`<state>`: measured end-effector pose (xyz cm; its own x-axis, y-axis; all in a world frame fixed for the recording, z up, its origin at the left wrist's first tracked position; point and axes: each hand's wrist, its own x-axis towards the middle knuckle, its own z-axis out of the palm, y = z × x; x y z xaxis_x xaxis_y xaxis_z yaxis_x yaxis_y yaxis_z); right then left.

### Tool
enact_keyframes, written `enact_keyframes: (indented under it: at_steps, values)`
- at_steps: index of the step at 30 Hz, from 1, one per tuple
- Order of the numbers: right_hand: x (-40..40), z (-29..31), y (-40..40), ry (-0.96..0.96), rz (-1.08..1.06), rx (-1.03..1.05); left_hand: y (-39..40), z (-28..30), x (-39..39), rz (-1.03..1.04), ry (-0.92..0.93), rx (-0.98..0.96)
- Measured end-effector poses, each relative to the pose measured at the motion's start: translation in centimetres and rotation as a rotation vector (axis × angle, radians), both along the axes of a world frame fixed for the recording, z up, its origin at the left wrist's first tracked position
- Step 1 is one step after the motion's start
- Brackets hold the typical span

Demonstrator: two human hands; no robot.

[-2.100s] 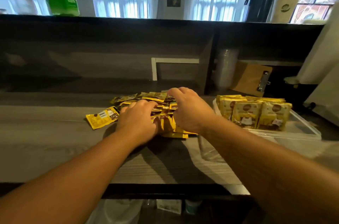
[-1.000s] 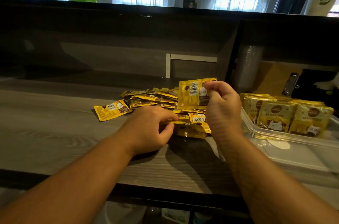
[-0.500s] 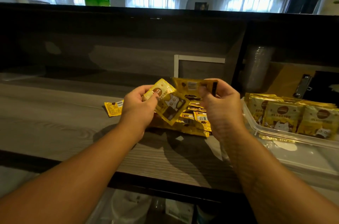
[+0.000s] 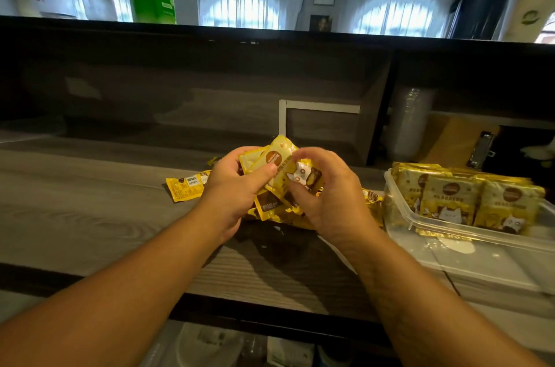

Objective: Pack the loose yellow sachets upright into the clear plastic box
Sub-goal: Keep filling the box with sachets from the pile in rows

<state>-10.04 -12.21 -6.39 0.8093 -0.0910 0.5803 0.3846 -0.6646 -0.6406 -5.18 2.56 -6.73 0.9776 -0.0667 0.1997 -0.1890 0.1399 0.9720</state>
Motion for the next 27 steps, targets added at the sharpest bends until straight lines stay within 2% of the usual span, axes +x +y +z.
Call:
enact_keyframes:
  at_steps: [2,5,7,11,16,19,24,27]
  values:
    - [-0.1,0.6,-0.1,-0.057,-0.07,-0.106,-0.5,0.6,-0.5,0.007,-0.066,0.02]
    - [-0.6,2.3,-0.5,-0.031,-0.157,-0.444,-1.6,1.9,-1.2,-0.021,-0.149,0.096]
    - [-1.1,3.5,-1.3,-0.036,-0.158,-0.483,-2.3,3.1,-1.9,-0.07,-0.164,0.099]
    - [-3.2,5.6,-4.1,-0.157,-0.26,-0.4,-4.6,5.6,-3.6,-0.135,-0.233,0.113]
    - [-5.5,6.6,-9.1,-0.193,-0.327,-0.219,-8.6,7.0,-4.4,-0.027,-0.331,0.133]
    - [-7.0,6.6,-11.8,-0.241,-0.345,-0.136,-11.3,7.1,-4.4,-0.048,-0.382,0.167]
    - [-8.4,6.4,-15.3,-0.28,-0.382,-0.003,-16.2,7.5,-4.6,-0.2,-0.507,0.51]
    - [-8.6,5.9,-16.9,-0.261,-0.431,-0.055,-18.6,7.1,-4.3,-0.255,-0.543,0.731]
